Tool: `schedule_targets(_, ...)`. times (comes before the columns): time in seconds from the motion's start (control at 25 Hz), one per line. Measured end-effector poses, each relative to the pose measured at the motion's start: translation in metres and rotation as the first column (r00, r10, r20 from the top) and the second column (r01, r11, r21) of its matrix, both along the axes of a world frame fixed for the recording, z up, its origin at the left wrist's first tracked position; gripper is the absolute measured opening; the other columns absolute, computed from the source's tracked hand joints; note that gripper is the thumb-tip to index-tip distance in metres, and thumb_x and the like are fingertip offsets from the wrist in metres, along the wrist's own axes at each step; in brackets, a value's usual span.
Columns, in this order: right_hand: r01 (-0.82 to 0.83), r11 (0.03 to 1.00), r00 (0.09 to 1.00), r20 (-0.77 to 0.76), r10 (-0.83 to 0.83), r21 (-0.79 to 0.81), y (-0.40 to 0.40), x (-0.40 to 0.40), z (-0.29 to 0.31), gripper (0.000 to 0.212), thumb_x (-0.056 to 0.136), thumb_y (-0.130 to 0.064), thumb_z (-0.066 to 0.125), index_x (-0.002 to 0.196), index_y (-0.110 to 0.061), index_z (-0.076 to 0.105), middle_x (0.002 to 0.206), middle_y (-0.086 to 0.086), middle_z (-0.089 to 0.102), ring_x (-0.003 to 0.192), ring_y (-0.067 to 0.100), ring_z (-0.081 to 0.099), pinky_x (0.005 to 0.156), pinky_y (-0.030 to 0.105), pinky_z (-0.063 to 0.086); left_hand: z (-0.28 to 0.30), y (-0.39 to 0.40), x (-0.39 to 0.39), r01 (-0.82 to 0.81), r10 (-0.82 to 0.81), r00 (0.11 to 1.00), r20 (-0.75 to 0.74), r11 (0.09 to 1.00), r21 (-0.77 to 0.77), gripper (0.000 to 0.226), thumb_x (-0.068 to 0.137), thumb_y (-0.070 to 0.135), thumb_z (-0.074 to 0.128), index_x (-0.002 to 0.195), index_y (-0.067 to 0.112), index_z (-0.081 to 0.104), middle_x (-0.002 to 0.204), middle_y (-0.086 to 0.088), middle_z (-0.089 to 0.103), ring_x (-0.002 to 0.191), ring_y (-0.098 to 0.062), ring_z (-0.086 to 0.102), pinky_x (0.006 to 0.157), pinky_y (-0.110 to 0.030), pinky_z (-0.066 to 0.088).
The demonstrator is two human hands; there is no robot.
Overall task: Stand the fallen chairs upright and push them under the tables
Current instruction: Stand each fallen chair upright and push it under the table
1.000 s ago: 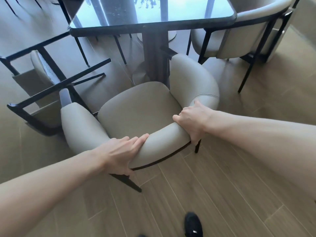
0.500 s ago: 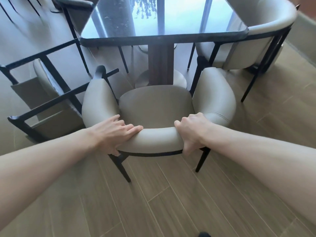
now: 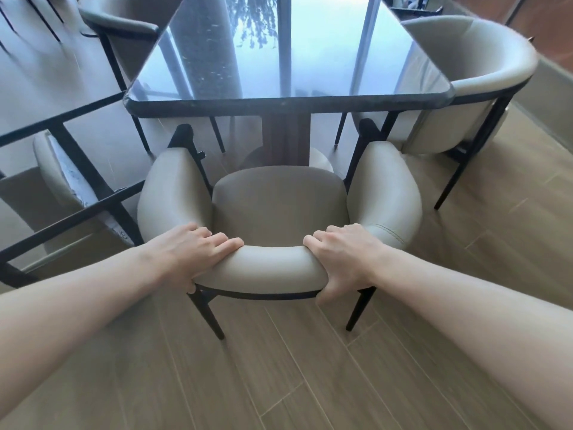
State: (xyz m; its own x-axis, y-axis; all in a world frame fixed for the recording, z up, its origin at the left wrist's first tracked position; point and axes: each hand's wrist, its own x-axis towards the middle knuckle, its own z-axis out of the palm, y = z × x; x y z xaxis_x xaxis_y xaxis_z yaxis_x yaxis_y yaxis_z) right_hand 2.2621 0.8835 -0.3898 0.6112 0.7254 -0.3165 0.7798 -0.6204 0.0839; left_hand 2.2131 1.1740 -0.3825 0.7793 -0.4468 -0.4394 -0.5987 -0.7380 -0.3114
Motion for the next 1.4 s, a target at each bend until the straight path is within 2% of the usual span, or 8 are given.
schedule_targets(0.12, -0.009, 0.999, 0.999, -0.051, 0.011, 0.037, -0.025, 0.010, -0.009, 0.099, 0.064, -0.070, 0.070, 0.143, -0.023, 0.032, 0.134, -0.004, 0.047, 0.118, 0.023, 0.051, 0.105, 0.052, 0.039, -0.018, -0.022, 0.002, -0.085, 0.086, 0.996, -0.001, 0.982, -0.166, 0.111, 0.068, 0.053, 0.076, 0.153, 0.026, 0.009, 0.146, 0.006, 0.040, 0.128, -0.018, 0.048, 0.106, -0.033, 0.038)
schedule_targets(0.2, -0.013, 1.000, 0.996, -0.085, 0.013, 0.002, -0.038, 0.021, -0.010, 0.107, 0.065, -0.069, 0.069, 0.150, -0.024, 0.022, 0.143, -0.005, 0.042, 0.128, 0.022, 0.046, 0.112, 0.057, 0.031, -0.029, -0.034, 0.007, -0.111, 0.097, 0.993, -0.066, 0.959, -0.259, 0.116, 0.065, 0.058, 0.076, 0.152, 0.029, 0.006, 0.149, 0.006, 0.038, 0.131, -0.019, 0.047, 0.107, -0.037, 0.038)
schedule_targets(0.32, -0.076, 0.996, 0.992, -0.105, 0.071, -0.042, -0.035, 0.035, -0.008, 0.099, 0.064, -0.072, 0.068, 0.142, -0.023, 0.031, 0.124, -0.004, 0.053, 0.109, 0.024, 0.055, 0.097, 0.047, 0.043, -0.031, -0.034, 0.022, -0.181, 0.121, 0.971, -0.206, 0.936, -0.301, 0.121, 0.060, 0.069, 0.076, 0.148, 0.036, 0.000, 0.133, 0.007, 0.050, 0.110, -0.023, 0.060, 0.092, -0.042, 0.051)
schedule_targets(0.44, -0.125, 0.986, 0.990, -0.079, 0.117, -0.107, -0.034, 0.037, -0.005, 0.095, 0.063, -0.073, 0.069, 0.136, -0.020, 0.036, 0.114, -0.003, 0.054, 0.100, 0.024, 0.056, 0.086, 0.042, 0.047, -0.030, -0.034, 0.024, -0.123, 0.076, 0.983, -0.165, 0.948, -0.292, 0.117, 0.057, 0.076, 0.070, 0.147, 0.035, 0.007, 0.115, 0.008, 0.055, 0.093, -0.025, 0.064, 0.078, -0.043, 0.055)
schedule_targets(0.56, -0.094, 0.991, 0.993, -0.081, 0.087, -0.099, -0.040, 0.054, 0.003, 0.094, 0.064, -0.070, 0.070, 0.136, -0.021, 0.035, 0.113, -0.003, 0.053, 0.101, 0.023, 0.055, 0.086, 0.043, 0.049, -0.026, -0.040, 0.038, -0.101, 0.062, 0.989, -0.133, 0.945, -0.311, 0.107, 0.056, 0.074, 0.065, 0.144, 0.035, 0.016, 0.105, 0.009, 0.055, 0.086, -0.024, 0.065, 0.071, -0.042, 0.055)
schedule_targets(0.72, -0.086, 0.982, 0.996, -0.050, 0.078, -0.168, -0.044, 0.065, 0.002, 0.092, 0.065, -0.070, 0.071, 0.135, -0.023, 0.034, 0.115, -0.004, 0.053, 0.103, 0.022, 0.055, 0.087, 0.042, 0.049, -0.028, -0.053, 0.050, -0.087, 0.061, 0.994, -0.096, 0.953, -0.291, 0.102, 0.060, 0.067, 0.067, 0.143, 0.033, 0.019, 0.104, 0.008, 0.057, 0.087, -0.025, 0.066, 0.070, -0.042, 0.055)
schedule_targets(1.08, -0.056, 0.990, 0.998, -0.050, 0.050, -0.128, -0.025, 0.090, -0.002, 0.094, 0.061, -0.070, 0.074, 0.132, -0.023, 0.033, 0.111, -0.004, 0.054, 0.101, 0.023, 0.057, 0.083, 0.043, 0.051, -0.020, -0.029, 0.085, -0.100, 0.071, 0.991, -0.112, 0.954, -0.282, 0.106, 0.056, 0.072, 0.068, 0.143, 0.041, 0.016, 0.115, 0.013, 0.057, 0.097, -0.021, 0.062, 0.065, -0.034, 0.044)
schedule_targets(1.4, -0.039, 0.991, 0.998, -0.055, 0.032, -0.131, -0.022, 0.111, 0.000, 0.097, 0.058, -0.071, 0.075, 0.131, -0.024, 0.033, 0.111, -0.005, 0.054, 0.102, 0.023, 0.057, 0.084, 0.043, 0.052, -0.018, -0.029, 0.105, -0.103, 0.074, 0.991, -0.114, 0.956, -0.273, 0.107, 0.054, 0.071, 0.069, 0.142, 0.042, 0.016, 0.115, 0.012, 0.057, 0.096, -0.022, 0.063, 0.065, -0.035, 0.045)
